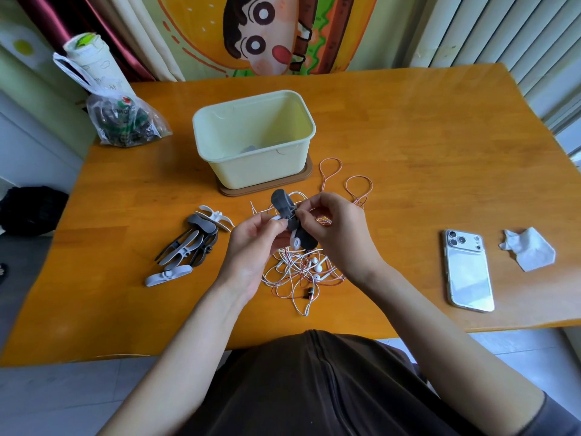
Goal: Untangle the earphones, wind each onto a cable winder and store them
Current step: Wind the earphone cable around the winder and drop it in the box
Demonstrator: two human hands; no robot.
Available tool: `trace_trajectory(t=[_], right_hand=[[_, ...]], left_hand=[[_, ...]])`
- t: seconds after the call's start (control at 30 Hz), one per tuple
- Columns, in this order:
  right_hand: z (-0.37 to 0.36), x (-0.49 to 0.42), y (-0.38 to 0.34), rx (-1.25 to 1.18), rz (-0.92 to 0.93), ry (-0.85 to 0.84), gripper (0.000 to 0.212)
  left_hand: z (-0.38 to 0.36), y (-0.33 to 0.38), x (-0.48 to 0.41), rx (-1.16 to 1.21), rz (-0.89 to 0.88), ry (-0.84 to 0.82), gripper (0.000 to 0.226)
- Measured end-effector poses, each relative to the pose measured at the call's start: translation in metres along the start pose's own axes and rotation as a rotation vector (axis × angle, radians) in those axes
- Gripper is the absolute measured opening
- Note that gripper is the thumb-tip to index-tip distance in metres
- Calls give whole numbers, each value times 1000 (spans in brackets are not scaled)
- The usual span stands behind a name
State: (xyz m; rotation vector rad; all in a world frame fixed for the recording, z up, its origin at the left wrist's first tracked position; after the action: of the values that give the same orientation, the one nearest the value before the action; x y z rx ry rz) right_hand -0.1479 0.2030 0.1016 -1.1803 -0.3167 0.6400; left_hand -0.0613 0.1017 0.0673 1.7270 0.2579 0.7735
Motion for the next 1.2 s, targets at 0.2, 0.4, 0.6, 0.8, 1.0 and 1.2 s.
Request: trace_trajectory(t=[0.2,0.4,0.6,0.8,1.0,1.2], right_hand=[[2,1,4,-2,-33,-5,7],[2,1,7,23,-37,14,5],[1,2,9,12,-41,16,4],[1,1,6,12,-26,0,6],[1,0,3,46,-7,-26,7],[3,-1,-2,10,-8,-57,6]], left_hand=[[0,-5,-1,-68,-12,-24,11],[-3,-6,-1,-4,-10,-62,12],[-4,-5,-1,15,0,-82,12],[-1,-10,-3,-6,9,-39,12],[-2,-13,-3,14,4,-70,14],[-2,-10,-2,42,-20,-103,13]])
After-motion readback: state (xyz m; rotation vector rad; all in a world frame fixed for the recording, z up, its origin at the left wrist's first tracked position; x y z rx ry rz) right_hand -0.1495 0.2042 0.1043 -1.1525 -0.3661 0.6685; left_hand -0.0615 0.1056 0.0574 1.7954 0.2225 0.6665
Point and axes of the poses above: each hand's wrist, its own x-axis away from the middle knuckle, its own z-axis out of the back of the hand, y = z × x, the point moved 6 cm from there along -x, towards the middle knuckle, and after that the axes turned 5 degrees about -x, right-handed, at the moved point
